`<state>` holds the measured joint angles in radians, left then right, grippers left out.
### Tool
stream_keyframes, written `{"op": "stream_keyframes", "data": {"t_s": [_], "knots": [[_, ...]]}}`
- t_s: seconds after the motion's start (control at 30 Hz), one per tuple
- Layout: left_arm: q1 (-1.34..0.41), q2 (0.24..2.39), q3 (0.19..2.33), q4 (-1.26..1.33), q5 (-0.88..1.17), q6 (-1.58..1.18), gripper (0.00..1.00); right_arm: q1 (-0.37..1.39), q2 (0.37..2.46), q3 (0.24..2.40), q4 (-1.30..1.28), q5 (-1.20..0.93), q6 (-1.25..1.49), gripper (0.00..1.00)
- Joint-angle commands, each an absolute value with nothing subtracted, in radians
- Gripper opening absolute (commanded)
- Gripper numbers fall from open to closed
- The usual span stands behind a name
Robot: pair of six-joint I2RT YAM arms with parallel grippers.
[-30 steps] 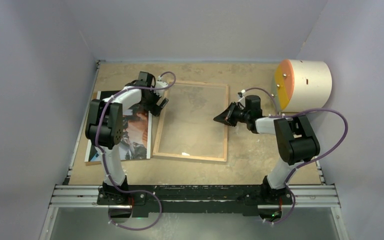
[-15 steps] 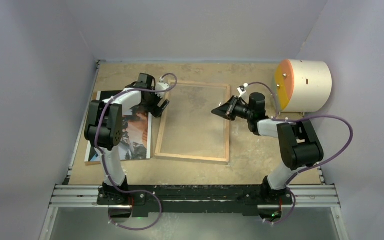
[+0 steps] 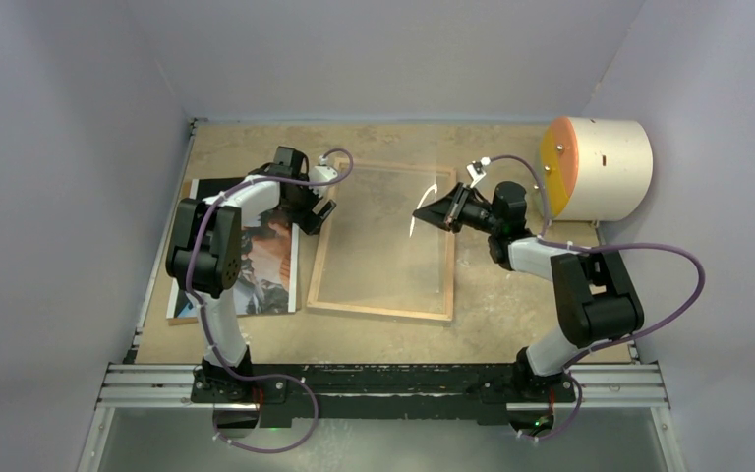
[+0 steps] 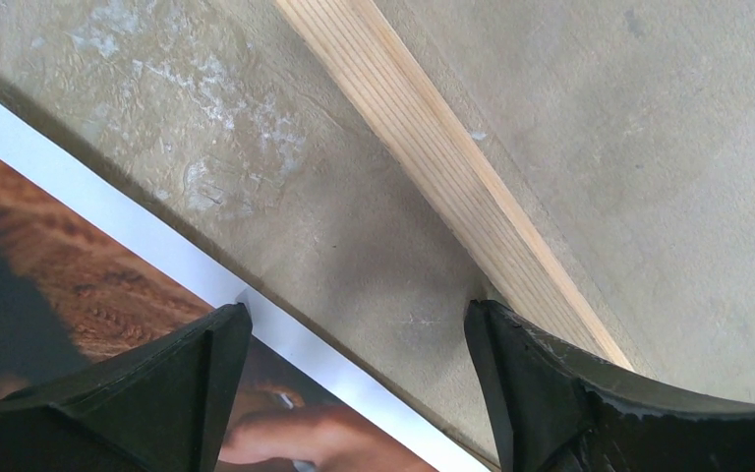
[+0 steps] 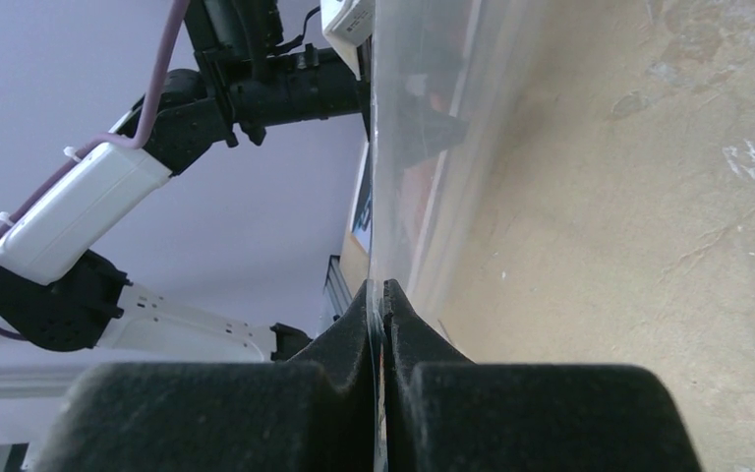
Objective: Put the photo into the frame
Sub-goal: Place the photo frame item in the photo frame.
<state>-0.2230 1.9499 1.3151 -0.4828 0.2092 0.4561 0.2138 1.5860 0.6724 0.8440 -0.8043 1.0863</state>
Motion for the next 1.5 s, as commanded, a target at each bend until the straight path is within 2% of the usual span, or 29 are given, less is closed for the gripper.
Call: {"op": "stream_keyframes", "data": {"t_s": [0.0,0.83,0.97,1.23,1.47], "knots": [[-0.229,1.967,1.291,-0.574,0.303,0.444,0.85,0.239,1.568,0.680,0.934,-0.827,1.144,0.00],[-0.153,1.935,1.272,-0.606,0.416,0.447,0.80,0.287,1.548,0.728,1.052,-0.719,1.378,0.00],[-0.106,1.933,1.314,-0.623,0.436,0.433,0.80,0.301,1.521,0.786,0.964,-0.736,1.332,0.00],[0.000,1.950,1.386,-0.595,0.421,0.342,0.79,0.307,1.483,0.820,1.023,-0.782,1.370,0.00],[0.000,1.946,1.374,-0.584,0.400,0.343,0.81,0.300,1.576,0.718,1.063,-0.770,1.365,0.00]]}}
